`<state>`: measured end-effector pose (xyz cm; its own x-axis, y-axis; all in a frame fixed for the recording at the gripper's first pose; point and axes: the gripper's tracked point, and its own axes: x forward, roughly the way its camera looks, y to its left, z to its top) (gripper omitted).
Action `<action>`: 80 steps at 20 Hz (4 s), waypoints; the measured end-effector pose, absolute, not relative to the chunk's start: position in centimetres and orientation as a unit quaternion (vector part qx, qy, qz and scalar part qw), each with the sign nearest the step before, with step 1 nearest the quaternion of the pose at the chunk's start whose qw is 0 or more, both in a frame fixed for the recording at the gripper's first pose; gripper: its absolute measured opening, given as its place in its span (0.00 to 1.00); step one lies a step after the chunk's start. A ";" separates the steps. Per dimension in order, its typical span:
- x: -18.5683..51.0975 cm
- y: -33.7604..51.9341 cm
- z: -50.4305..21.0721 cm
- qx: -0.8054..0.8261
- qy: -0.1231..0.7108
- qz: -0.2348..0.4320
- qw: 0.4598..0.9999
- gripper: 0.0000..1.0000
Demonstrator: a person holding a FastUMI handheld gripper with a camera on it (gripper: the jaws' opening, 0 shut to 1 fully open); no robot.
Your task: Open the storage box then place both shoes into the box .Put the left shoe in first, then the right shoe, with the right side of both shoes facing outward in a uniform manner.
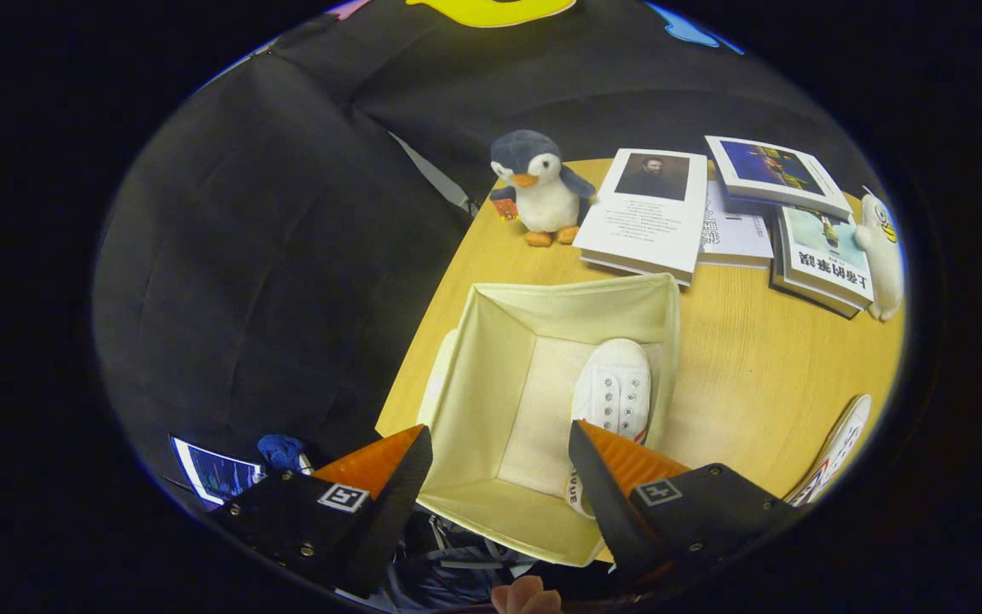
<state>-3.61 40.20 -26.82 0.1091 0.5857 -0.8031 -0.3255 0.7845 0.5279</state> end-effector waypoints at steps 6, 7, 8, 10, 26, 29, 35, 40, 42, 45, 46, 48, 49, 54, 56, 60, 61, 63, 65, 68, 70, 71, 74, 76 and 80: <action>-2.7 37.6 -24.5 0.142 0.578 0.298 0.746 0.97; -2.4 36.8 -24.3 0.146 0.574 0.295 0.750 0.97; -2.3 36.1 -24.0 0.151 0.569 0.295 0.753 0.97; -2.0 34.3 -23.4 0.157 0.560 0.292 0.759 0.97; -2.3 10.2 -28.0 0.188 0.546 0.089 0.811 0.97; -3.1 5.8 -29.5 0.190 0.548 0.046 0.813 0.97; -5.3 -0.6 -33.6 0.169 0.568 -0.011 0.805 0.97; -7.6 -2.8 -37.3 0.155 0.593 -0.025 0.790 0.97; -8.5 -2.6 -38.6 0.149 0.603 -0.019 0.784 0.95; -9.3 -2.9 -40.5 0.115 0.622 -0.017 0.774 0.87; -9.3 -3.0 -41.3 0.104 0.625 -0.015 0.773 0.87; -9.2 -2.9 -42.6 0.089 0.632 -0.010 0.770 0.87; -9.1 -2.6 -43.1 0.090 0.633 -0.006 0.769 0.87; -8.7 -1.7 -44.0 0.114 0.638 0.012 0.761 0.72; -8.9 -2.1 -44.4 0.113 0.639 0.012 0.760 0.52; -8.7 -2.8 -43.5 0.153 0.630 -0.023 0.761 0.09; -8.8 -2.9 -43.7 0.152 0.633 -0.023 0.759 0.09; -9.2 -2.7 -43.1 0.156 0.633 -0.018 0.758 0.10; -9.2 -2.2 -42.3 0.168 0.633 -0.010 0.755 0.09; -9.1 -1.4 -40.2 0.175 0.628 0.002 0.758 0.09; -8.6 -1.0 -39.0 0.176 0.625 0.002 0.761 0.09; -8.4 -0.7 -38.4 0.175 0.623 0.004 0.763 0.09; -7.9 0.3 -36.6 0.162 0.617 0.016 0.770 0.09; -7.6 1.4 -35.2 0.163 0.615 0.027 0.771 0.09; -6.6 3.3 -32.8 0.142 0.612 0.045 0.777 0.09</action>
<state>-6.63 3.25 -32.77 0.2475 0.2433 -0.9378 0.1036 0.9558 0.2753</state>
